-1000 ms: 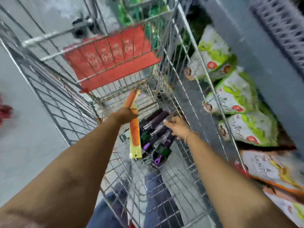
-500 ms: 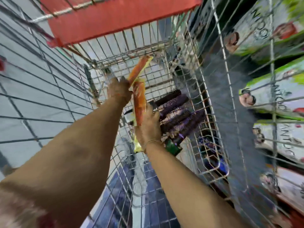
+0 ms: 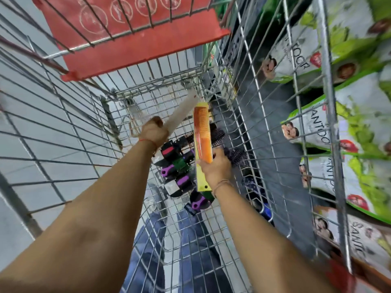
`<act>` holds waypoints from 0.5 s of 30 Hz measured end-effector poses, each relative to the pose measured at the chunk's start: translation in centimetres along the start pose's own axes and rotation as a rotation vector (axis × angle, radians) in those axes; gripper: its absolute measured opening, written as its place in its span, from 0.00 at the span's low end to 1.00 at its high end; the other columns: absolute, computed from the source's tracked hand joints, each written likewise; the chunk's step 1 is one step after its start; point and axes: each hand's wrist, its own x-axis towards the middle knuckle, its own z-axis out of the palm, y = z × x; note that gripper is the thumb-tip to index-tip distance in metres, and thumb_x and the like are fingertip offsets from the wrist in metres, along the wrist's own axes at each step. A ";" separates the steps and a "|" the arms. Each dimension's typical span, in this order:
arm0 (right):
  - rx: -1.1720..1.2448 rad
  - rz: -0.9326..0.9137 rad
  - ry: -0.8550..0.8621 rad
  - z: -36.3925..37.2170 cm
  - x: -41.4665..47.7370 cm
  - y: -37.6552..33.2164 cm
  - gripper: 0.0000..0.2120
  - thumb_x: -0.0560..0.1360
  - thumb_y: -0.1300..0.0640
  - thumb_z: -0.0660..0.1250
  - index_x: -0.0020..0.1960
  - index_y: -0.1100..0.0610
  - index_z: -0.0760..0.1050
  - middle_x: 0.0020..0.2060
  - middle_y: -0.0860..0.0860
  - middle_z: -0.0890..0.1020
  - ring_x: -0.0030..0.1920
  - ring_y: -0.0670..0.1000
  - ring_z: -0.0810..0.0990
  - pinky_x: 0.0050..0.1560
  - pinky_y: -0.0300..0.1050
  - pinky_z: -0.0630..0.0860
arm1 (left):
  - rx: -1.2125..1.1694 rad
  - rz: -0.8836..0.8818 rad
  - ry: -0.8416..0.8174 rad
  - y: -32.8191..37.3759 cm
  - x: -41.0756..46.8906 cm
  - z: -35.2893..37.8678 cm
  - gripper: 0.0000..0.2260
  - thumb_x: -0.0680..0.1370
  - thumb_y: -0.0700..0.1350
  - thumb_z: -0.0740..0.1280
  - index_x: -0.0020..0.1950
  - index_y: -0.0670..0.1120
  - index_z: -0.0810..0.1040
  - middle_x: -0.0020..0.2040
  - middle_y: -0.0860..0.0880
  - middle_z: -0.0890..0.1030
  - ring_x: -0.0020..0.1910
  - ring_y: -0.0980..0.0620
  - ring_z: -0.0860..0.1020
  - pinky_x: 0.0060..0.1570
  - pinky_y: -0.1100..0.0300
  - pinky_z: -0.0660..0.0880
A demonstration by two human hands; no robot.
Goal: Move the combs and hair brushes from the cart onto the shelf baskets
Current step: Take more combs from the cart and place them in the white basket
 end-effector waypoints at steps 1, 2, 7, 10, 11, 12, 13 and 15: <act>0.029 0.026 0.011 0.0 0.1 0.0 0.15 0.71 0.51 0.69 0.51 0.56 0.69 0.48 0.56 0.82 0.38 0.53 0.77 0.33 0.38 0.69 | 0.014 0.004 -0.035 0.1 -0.2 0.0 0.10 0.75 0.40 0.61 0.54 0.40 0.75 0.56 0.38 0.78 0.58 0.42 0.76 0.68 0.47 0.68; 0.064 0.047 0.037 0.0 0.1 0.0 0.13 0.71 0.52 0.69 0.51 0.56 0.70 0.49 0.56 0.82 0.37 0.52 0.76 0.33 0.38 0.69 | -0.020 0.005 -0.086 0.2 -0.5 0.2 0.10 0.75 0.41 0.62 0.52 0.39 0.76 0.56 0.37 0.79 0.58 0.41 0.76 0.67 0.46 0.69; -0.051 0.046 0.228 -0.9 -0.9 2.2 0.16 0.75 0.46 0.60 0.53 0.58 0.71 0.52 0.57 0.78 0.37 0.50 0.70 0.27 0.34 0.56 | -0.040 -0.069 -0.300 -1.0 -2.6 2.7 0.18 0.67 0.56 0.72 0.47 0.44 0.79 0.54 0.42 0.80 0.55 0.44 0.77 0.65 0.48 0.72; -0.129 0.037 0.216 -1.4 -1.5 3.8 0.17 0.75 0.43 0.59 0.53 0.57 0.70 0.52 0.57 0.76 0.40 0.52 0.74 0.27 0.33 0.61 | 0.179 0.002 -0.100 -1.9 -2.9 4.4 0.31 0.65 0.56 0.75 0.62 0.42 0.73 0.62 0.40 0.75 0.60 0.39 0.75 0.64 0.44 0.72; -0.146 0.031 0.212 -1.5 -1.5 4.0 0.18 0.75 0.42 0.59 0.54 0.57 0.70 0.53 0.56 0.76 0.41 0.53 0.75 0.28 0.34 0.64 | 0.200 0.042 -0.034 -2.1 -2.9 4.8 0.31 0.66 0.53 0.75 0.63 0.42 0.71 0.62 0.39 0.74 0.60 0.38 0.75 0.63 0.44 0.73; -0.155 0.026 0.215 -1.6 -1.3 3.9 0.20 0.74 0.41 0.58 0.54 0.57 0.69 0.53 0.56 0.76 0.41 0.53 0.76 0.29 0.36 0.67 | 0.140 0.066 0.014 -2.2 -3.0 5.2 0.28 0.68 0.49 0.73 0.63 0.41 0.69 0.61 0.38 0.75 0.59 0.38 0.76 0.62 0.44 0.73; -0.167 0.026 0.222 -1.7 -1.0 3.6 0.22 0.73 0.39 0.58 0.55 0.57 0.69 0.53 0.56 0.76 0.41 0.53 0.75 0.30 0.38 0.68 | 0.039 0.079 0.057 -2.3 -3.0 5.5 0.24 0.71 0.46 0.71 0.62 0.40 0.68 0.60 0.38 0.76 0.57 0.38 0.77 0.60 0.45 0.75; -0.198 0.027 0.222 -1.9 -0.2 2.6 0.26 0.71 0.36 0.59 0.56 0.57 0.67 0.53 0.56 0.75 0.41 0.51 0.73 0.29 0.37 0.65 | -0.122 0.046 0.136 -2.4 -3.1 6.0 0.21 0.72 0.41 0.68 0.61 0.40 0.64 0.52 0.40 0.80 0.52 0.39 0.80 0.53 0.50 0.77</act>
